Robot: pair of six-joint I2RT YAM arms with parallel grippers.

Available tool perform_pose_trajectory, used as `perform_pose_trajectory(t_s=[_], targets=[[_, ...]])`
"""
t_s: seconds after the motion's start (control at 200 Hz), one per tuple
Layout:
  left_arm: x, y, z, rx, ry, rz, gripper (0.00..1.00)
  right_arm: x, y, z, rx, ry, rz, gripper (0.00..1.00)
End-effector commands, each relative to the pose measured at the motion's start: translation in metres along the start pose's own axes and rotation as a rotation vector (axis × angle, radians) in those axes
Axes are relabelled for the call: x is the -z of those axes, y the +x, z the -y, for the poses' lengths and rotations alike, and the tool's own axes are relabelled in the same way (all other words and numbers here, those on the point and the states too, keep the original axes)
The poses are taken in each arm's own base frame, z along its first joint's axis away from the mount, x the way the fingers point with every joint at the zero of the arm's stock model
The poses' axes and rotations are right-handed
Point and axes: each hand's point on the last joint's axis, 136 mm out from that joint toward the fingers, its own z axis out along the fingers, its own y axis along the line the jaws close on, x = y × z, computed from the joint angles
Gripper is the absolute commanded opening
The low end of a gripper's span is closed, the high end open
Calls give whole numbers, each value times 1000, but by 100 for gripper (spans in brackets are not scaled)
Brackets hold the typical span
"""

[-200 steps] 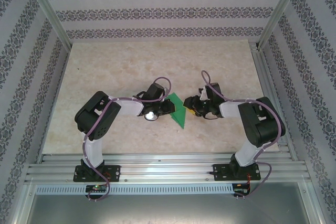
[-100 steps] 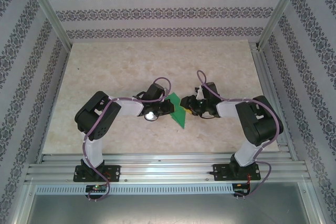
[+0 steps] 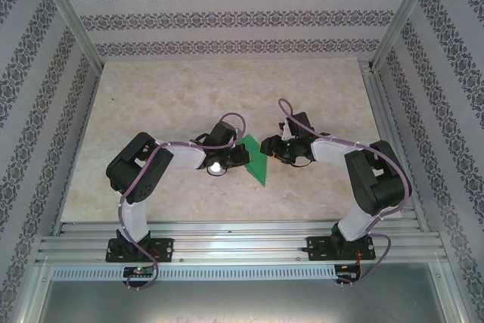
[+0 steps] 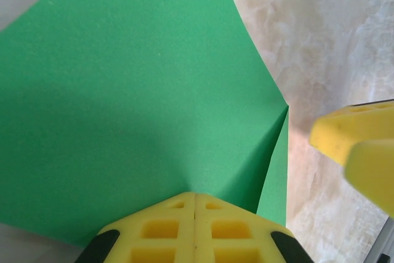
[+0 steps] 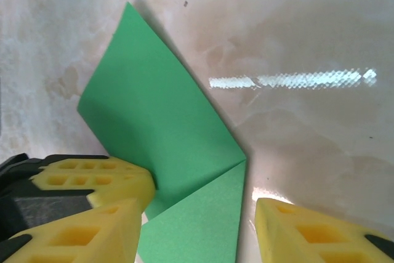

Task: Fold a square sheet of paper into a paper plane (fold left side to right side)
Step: Fold the wing for the fifth time at the center of the table.

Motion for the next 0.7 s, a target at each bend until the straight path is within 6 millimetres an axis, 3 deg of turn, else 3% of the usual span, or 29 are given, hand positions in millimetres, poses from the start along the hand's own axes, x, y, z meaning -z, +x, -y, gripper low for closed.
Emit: perform_pose_trajectory(t_s=[0.0,0.4,0.694], targets=[[-1,19,-38,29,-112,-52,6,-8,-6,-4,38,8,-8,52],[-2,17,-36,25,-108,-52,5,-26,-2,-14,40,-51,-44,47],[-1,16,-34,22,-106,-51,5,-14,-5,-24,58,-74,-20,40]])
